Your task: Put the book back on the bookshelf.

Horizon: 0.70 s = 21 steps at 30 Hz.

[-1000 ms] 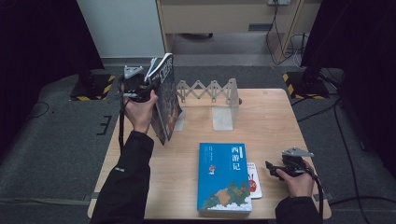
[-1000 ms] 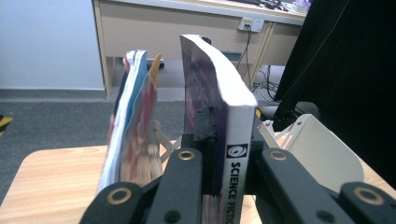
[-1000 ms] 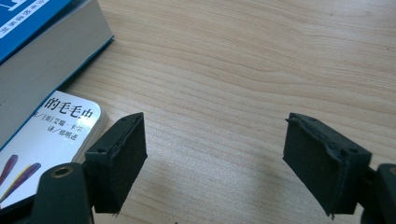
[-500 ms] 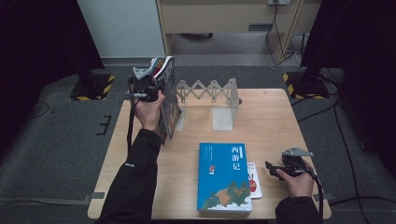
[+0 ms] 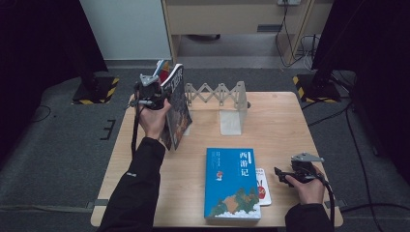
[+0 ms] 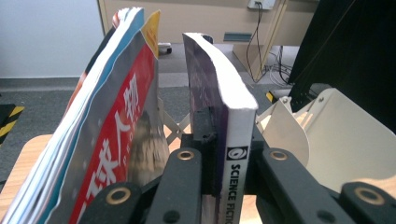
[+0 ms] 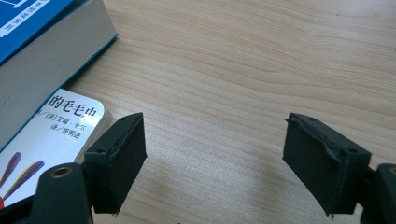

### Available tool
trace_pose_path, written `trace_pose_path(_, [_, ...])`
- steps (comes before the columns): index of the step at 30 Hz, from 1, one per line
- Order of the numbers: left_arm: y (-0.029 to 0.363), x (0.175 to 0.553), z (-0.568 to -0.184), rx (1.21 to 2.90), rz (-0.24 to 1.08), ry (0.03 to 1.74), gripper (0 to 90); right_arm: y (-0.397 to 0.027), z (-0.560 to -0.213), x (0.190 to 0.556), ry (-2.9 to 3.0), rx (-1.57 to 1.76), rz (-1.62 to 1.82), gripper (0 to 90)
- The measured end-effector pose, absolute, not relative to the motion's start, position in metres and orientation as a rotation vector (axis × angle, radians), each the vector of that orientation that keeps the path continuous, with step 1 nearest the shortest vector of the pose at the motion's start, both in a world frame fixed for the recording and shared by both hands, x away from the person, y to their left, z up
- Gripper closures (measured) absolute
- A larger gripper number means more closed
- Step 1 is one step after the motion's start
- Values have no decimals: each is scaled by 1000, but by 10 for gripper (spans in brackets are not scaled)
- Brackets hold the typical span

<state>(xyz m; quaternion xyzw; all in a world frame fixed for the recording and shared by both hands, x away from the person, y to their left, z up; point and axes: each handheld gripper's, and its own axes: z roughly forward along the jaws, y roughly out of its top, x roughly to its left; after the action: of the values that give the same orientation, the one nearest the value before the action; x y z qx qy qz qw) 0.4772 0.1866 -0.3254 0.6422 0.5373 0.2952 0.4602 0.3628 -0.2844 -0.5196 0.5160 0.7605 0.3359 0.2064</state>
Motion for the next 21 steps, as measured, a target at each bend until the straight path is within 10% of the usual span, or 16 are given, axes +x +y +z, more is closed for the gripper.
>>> trace_pose_path(21, [206, 447, -333, 1757, 613, 1334, 811, -283, -521, 362, 2131, 1442, 942, 207])
